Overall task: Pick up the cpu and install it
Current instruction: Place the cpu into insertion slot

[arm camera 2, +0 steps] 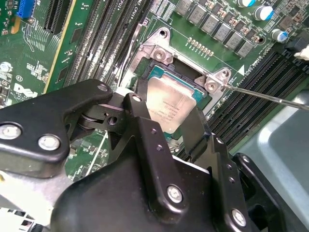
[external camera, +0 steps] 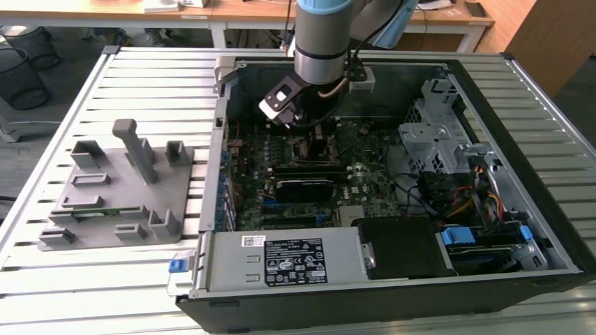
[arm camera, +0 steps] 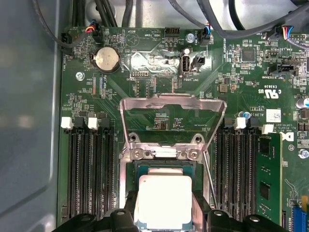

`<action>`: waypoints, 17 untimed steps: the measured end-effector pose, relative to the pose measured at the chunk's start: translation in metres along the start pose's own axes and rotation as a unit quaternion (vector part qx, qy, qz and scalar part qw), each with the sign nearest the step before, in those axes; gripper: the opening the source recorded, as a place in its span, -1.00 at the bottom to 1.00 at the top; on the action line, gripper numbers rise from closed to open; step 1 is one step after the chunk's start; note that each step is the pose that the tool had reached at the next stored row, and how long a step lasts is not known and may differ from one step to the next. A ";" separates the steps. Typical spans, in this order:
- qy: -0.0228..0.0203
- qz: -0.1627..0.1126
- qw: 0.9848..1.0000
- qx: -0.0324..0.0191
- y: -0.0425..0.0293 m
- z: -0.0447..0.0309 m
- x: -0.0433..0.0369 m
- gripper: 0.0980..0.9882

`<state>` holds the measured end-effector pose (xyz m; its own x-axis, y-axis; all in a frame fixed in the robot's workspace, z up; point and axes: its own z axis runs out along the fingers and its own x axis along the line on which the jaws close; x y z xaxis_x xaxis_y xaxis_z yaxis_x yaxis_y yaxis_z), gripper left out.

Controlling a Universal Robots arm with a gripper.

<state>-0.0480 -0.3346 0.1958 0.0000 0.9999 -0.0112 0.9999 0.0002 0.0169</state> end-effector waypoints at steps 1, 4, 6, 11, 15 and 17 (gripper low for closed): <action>0.000 0.000 1.000 0.000 0.0000 0.0003 0.0000 -0.04; 0.000 0.000 1.000 0.000 -0.0001 0.0010 -0.0001 -0.04; 0.000 0.000 1.000 0.000 -0.0001 0.0011 0.0000 -0.04; 0.000 0.000 1.000 0.000 0.0000 0.0014 0.0001 -0.04; 0.000 0.000 1.000 0.000 0.0000 0.0011 0.0000 0.13; 0.000 0.000 1.000 0.000 0.0000 -0.0008 0.0000 0.13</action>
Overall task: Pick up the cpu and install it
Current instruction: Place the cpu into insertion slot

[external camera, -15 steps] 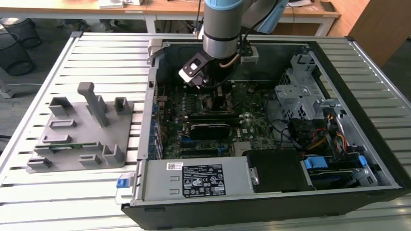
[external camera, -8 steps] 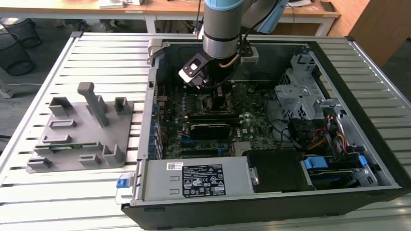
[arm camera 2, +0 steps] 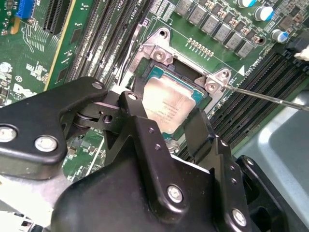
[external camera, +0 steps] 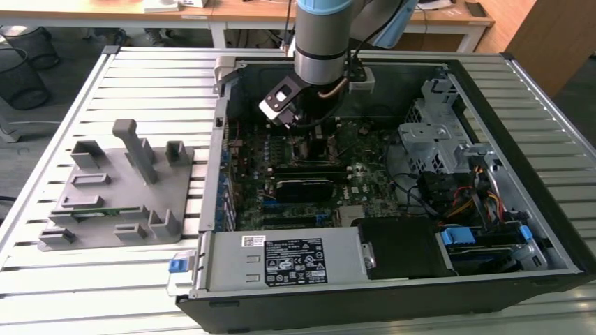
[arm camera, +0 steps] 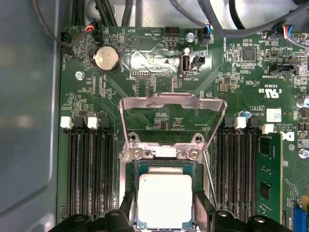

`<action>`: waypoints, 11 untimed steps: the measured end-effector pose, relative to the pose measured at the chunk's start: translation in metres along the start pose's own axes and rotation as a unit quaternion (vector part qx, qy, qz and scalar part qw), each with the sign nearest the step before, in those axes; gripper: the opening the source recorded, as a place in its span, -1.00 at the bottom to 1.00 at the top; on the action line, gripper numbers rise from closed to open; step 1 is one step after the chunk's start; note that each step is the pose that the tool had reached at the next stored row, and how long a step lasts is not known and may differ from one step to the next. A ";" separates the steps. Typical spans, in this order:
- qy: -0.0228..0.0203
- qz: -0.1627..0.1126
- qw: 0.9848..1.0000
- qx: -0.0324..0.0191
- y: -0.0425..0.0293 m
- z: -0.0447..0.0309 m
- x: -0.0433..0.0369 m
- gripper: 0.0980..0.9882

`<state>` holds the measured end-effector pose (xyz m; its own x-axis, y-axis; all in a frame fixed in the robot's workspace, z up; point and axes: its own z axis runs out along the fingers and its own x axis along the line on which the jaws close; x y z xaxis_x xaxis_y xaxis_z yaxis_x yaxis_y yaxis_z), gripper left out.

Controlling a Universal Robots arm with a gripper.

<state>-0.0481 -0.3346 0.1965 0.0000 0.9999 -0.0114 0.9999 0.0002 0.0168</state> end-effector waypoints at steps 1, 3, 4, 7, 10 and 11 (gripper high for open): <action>0.000 0.000 1.000 0.000 0.0000 -0.0012 0.0000 0.13; 0.000 0.000 1.000 0.000 0.0001 -0.0035 0.0000 0.13; 0.000 0.000 1.000 0.000 0.0001 -0.0047 0.0000 0.13; 0.000 0.000 1.000 0.000 0.0001 -0.0081 -0.0001 0.13; 0.000 0.000 1.000 0.000 0.0002 -0.0114 -0.0001 0.10; 0.000 0.000 1.000 0.000 0.0002 -0.0124 -0.0001 -0.04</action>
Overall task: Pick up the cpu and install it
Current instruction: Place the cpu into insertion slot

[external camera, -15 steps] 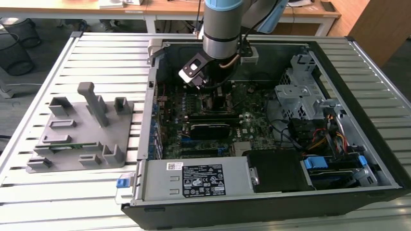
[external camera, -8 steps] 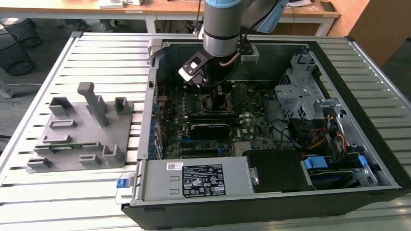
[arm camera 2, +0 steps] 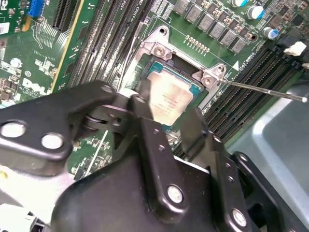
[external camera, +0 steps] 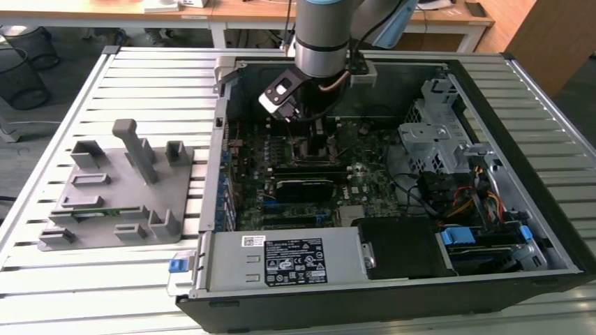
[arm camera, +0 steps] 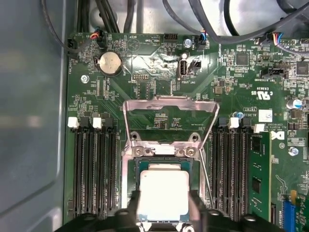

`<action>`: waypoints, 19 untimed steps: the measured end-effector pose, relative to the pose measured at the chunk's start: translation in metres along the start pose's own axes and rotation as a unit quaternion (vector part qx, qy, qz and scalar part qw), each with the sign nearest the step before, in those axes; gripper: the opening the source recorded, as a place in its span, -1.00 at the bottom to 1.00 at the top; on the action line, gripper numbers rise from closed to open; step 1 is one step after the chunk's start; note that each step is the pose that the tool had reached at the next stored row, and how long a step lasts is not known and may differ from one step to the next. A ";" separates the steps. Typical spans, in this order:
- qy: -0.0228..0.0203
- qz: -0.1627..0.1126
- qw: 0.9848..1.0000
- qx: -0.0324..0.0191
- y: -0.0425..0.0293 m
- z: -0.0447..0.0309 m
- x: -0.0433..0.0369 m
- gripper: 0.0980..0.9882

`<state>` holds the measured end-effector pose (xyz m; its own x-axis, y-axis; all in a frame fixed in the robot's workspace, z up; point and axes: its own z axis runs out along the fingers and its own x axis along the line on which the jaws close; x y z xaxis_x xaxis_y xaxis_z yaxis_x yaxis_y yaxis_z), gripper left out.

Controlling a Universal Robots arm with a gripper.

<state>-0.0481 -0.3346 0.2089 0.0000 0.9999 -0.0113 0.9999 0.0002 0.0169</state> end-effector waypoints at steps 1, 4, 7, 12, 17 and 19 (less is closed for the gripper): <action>0.000 0.000 1.000 0.000 0.0000 -0.0010 0.0000 -0.04; 0.000 0.000 1.000 0.000 0.0001 -0.0042 0.0000 -0.44; 0.000 0.000 1.000 0.000 0.0001 -0.0071 0.0000 -0.57; 0.000 0.000 1.000 0.000 0.0002 -0.0117 0.0000 -0.96; 0.000 0.000 1.000 0.000 0.0003 -0.0161 0.0000 -0.98; 0.000 0.000 1.000 0.000 0.0003 -0.0174 -0.0001 -0.98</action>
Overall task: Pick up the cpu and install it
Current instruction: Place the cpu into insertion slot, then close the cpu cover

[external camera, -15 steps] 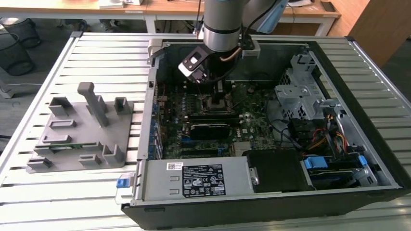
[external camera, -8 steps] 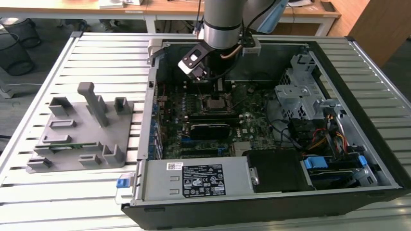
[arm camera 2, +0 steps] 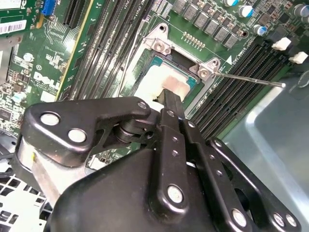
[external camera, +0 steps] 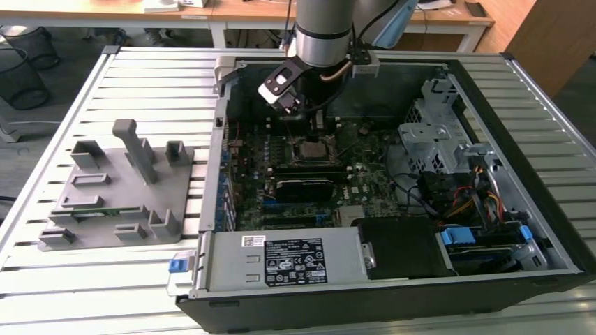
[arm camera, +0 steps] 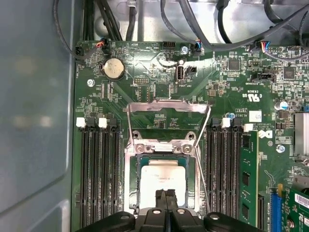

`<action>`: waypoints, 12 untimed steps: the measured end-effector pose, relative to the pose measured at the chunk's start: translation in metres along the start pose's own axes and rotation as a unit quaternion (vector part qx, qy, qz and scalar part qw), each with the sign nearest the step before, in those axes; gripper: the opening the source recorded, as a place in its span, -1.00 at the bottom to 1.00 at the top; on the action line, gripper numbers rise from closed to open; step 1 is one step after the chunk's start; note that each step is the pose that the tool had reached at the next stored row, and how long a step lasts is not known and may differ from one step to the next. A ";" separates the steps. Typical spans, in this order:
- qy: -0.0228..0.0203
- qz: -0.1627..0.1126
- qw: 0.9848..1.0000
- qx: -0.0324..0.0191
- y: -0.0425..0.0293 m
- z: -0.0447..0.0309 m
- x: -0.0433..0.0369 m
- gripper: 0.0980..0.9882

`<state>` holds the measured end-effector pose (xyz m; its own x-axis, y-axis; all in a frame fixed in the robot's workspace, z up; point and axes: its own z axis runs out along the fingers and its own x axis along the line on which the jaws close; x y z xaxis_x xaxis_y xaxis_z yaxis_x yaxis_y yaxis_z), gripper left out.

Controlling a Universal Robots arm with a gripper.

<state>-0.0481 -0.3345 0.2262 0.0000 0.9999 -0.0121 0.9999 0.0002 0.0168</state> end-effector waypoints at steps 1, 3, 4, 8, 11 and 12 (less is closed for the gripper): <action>0.000 0.000 1.000 0.000 0.0000 -0.0007 0.0000 -0.98; 0.000 0.000 1.000 0.000 0.0000 -0.0021 0.0000 -0.98; 0.000 0.000 1.000 0.000 0.0000 -0.0029 0.0000 -0.98; 0.000 0.000 1.000 0.000 0.0001 -0.0056 -0.0001 -0.98; 0.000 0.000 1.000 0.000 0.0001 -0.0075 -0.0001 -0.98; 0.000 0.000 1.000 0.000 0.0001 -0.0081 -0.0001 -0.98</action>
<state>-0.0481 -0.3345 0.2343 0.0000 0.9999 -0.0121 0.9999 0.0002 0.0168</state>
